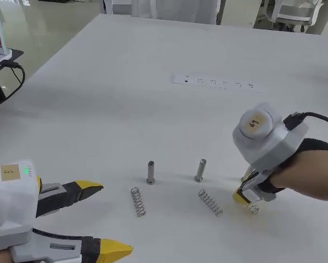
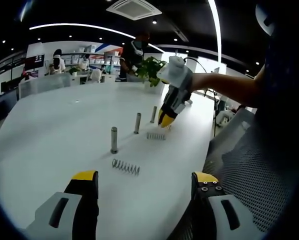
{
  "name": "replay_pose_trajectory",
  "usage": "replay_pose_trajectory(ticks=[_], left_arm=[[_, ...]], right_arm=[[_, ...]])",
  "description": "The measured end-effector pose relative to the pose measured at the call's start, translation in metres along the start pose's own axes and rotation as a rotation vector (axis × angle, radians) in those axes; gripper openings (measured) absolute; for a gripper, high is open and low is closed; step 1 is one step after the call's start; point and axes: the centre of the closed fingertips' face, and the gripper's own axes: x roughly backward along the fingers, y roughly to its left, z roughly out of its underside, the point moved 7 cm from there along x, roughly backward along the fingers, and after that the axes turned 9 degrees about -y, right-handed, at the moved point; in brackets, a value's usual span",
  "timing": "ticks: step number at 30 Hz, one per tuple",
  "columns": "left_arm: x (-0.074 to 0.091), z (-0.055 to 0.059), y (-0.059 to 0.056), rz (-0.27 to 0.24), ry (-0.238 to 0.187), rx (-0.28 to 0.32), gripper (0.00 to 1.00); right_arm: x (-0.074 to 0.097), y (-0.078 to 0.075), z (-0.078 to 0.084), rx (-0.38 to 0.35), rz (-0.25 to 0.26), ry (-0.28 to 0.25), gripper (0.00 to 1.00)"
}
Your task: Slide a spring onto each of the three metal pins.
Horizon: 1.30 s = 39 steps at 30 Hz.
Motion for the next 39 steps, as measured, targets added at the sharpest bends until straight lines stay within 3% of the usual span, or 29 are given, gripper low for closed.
replay_pose_trajectory(ticks=[29, 39], left_arm=[[-0.001, -0.001, -0.004, 0.009, 0.006, -0.011, 0.71], [-0.001, -0.001, -0.004, 0.009, 0.009, -0.011, 0.71]], right_arm=[[0.024, 0.004, -0.002, -0.009, 0.035, -0.087, 0.08], [0.039, 0.007, -0.01, -0.046, 0.031, -0.172, 0.08]])
